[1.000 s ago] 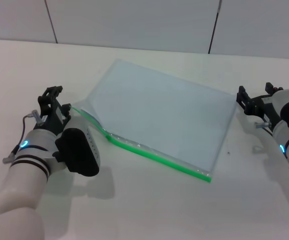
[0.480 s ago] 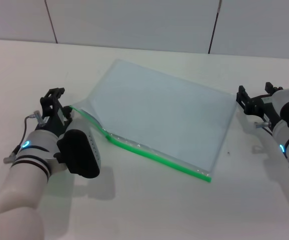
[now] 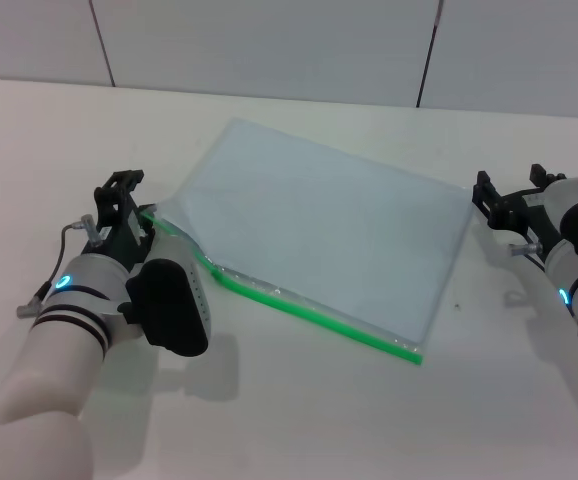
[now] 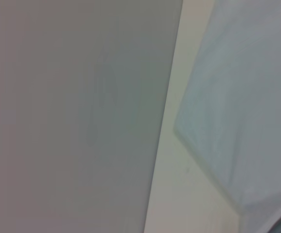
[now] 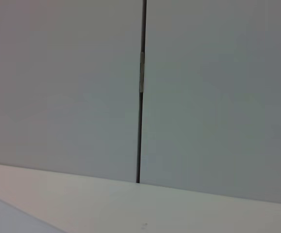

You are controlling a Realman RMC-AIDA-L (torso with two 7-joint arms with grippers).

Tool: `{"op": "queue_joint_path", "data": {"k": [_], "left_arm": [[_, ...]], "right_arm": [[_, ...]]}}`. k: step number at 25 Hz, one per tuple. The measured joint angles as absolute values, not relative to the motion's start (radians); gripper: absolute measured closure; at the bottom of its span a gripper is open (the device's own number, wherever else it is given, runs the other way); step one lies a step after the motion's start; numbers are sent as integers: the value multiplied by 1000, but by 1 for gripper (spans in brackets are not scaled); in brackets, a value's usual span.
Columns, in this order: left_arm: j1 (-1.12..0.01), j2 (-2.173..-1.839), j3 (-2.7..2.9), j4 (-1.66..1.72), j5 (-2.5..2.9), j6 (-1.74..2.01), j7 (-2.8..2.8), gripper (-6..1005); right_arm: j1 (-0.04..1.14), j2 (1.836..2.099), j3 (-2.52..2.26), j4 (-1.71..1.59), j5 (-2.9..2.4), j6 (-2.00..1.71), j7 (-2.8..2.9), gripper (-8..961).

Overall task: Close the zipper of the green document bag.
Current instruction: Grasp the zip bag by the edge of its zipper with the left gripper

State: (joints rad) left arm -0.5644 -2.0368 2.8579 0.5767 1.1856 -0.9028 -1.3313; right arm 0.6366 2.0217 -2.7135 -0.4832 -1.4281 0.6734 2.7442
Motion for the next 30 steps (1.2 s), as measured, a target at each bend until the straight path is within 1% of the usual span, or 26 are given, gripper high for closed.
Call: {"op": "queue_joint_path", "data": {"k": [30], "left_arm": [[-576, -2037, 2858, 572, 1184, -851, -1284, 491]], "right_arm": [[637, 2022, -2714, -485, -1427, 673, 2744, 240]]}}
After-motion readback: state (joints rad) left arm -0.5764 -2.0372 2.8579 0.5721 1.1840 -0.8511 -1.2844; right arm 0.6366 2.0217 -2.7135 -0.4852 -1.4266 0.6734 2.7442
